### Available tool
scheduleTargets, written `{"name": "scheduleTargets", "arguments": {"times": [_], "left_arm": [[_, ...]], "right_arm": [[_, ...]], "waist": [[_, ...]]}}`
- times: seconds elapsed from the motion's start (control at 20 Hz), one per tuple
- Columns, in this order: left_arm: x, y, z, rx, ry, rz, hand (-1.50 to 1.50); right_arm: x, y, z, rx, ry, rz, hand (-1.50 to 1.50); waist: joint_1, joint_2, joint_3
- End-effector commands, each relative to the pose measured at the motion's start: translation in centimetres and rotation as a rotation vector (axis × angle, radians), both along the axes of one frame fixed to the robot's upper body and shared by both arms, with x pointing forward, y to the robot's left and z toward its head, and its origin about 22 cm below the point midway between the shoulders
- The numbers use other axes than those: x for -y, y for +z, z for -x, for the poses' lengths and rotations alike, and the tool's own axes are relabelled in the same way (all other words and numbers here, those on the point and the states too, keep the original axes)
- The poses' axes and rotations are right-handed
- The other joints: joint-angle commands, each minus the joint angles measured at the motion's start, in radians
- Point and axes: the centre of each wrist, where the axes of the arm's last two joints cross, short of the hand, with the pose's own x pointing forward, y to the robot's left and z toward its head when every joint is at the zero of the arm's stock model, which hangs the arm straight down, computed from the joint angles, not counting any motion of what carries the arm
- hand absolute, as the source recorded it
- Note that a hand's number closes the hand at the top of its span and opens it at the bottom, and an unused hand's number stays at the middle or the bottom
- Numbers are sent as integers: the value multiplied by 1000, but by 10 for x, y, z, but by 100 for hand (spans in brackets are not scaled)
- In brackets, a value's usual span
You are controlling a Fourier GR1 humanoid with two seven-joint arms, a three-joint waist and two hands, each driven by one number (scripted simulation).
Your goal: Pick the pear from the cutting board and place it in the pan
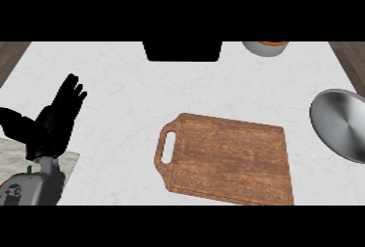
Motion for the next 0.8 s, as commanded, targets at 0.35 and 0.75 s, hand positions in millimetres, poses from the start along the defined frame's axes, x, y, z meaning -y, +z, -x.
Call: {"name": "scheduleTargets", "arguments": {"times": [0.35, 0.75], "left_arm": [[6, -3, -14, 1, 8, -9, 0], [-2, 6, -3, 8, -19, -6, 0]], "right_arm": [[68, -90, -38, -47, 97, -63, 150], [75, -128, -55, -176, 6, -105, 150]], "waist": [[10, 6, 1], [26, 7, 2]]}}
